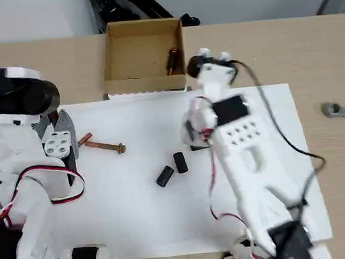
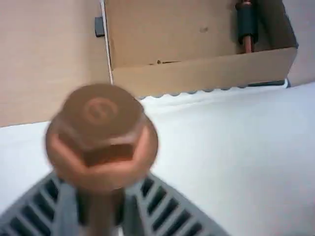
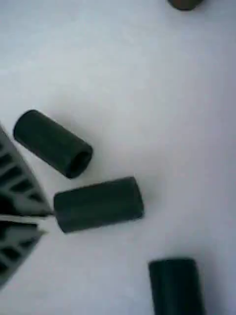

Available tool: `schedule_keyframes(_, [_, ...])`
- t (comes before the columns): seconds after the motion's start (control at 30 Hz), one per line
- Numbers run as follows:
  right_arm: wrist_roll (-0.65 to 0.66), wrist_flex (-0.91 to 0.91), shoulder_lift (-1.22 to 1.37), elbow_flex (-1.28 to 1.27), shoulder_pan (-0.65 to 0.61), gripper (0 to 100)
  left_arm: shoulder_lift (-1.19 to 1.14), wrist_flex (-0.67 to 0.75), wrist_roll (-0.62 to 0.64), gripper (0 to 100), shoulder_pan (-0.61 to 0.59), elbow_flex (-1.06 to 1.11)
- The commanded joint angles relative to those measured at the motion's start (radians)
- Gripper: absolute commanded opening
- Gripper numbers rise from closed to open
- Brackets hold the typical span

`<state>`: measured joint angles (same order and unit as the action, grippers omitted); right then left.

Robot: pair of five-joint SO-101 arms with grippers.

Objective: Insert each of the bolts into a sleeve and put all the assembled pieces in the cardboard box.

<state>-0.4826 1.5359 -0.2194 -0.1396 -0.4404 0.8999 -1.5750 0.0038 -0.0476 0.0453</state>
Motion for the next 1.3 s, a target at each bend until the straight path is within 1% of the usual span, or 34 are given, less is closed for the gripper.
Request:
schedule_keyframes(0.0, [0.023, 0.076, 0.088, 0.114, -0.067, 0.9, 0.011, -0.018, 0.003, 1, -0.005, -0.004])
schedule_keyframes(0.1, [0.087, 0.122, 0.16, 0.167, -0.087, 0.9, 0.011, -0.043, 0.002, 1, -0.005, -0.004])
schedule_keyframes(0.23, [0.15, 0.122, 0.225, 0.172, -0.087, 0.9, 0.011, -0.061, 0.002, 1, -0.005, -0.004])
schedule_keyframes(0.53, [0.152, 0.122, 0.277, 0.169, -0.091, 0.9, 0.005, -0.071, 0.0, 1, -0.003, -0.002])
schedule_keyframes(0.63, [0.152, 0.124, 0.277, 0.167, -0.114, 0.9, 0.005, -0.071, -0.003, 1, -0.003, 0.018])
schedule_keyframes(0.73, [0.153, 0.124, 0.278, 0.167, -0.148, 1.0, 0.011, -0.064, -0.04, 1, -0.003, 0.067])
schedule_keyframes(0.8, [0.153, 0.124, 0.278, 0.166, -0.163, 3.8, 0.011, -0.064, -0.043, 1, -0.003, 0.087])
schedule_keyframes(0.93, [0.153, 0.124, 0.278, 0.166, -0.165, 15.1, 0.011, -0.063, -0.041, 1, -0.003, 0.093])
schedule_keyframes(1.0, [0.15, 0.124, 0.278, 0.161, -0.165, 18.4, 0.011, -0.063, -0.041, 1, -0.003, 0.093])
schedule_keyframes(1.13, [0.147, 0.097, 0.278, 0.127, -0.162, 16.5, 0.011, -0.049, -0.041, 1, -0.003, 0.093])
schedule_keyframes(1.27, [0.146, 0.01, 0.278, 0.054, -0.162, 15.1, 0.011, -0.035, -0.04, 1, -0.003, 0.093])
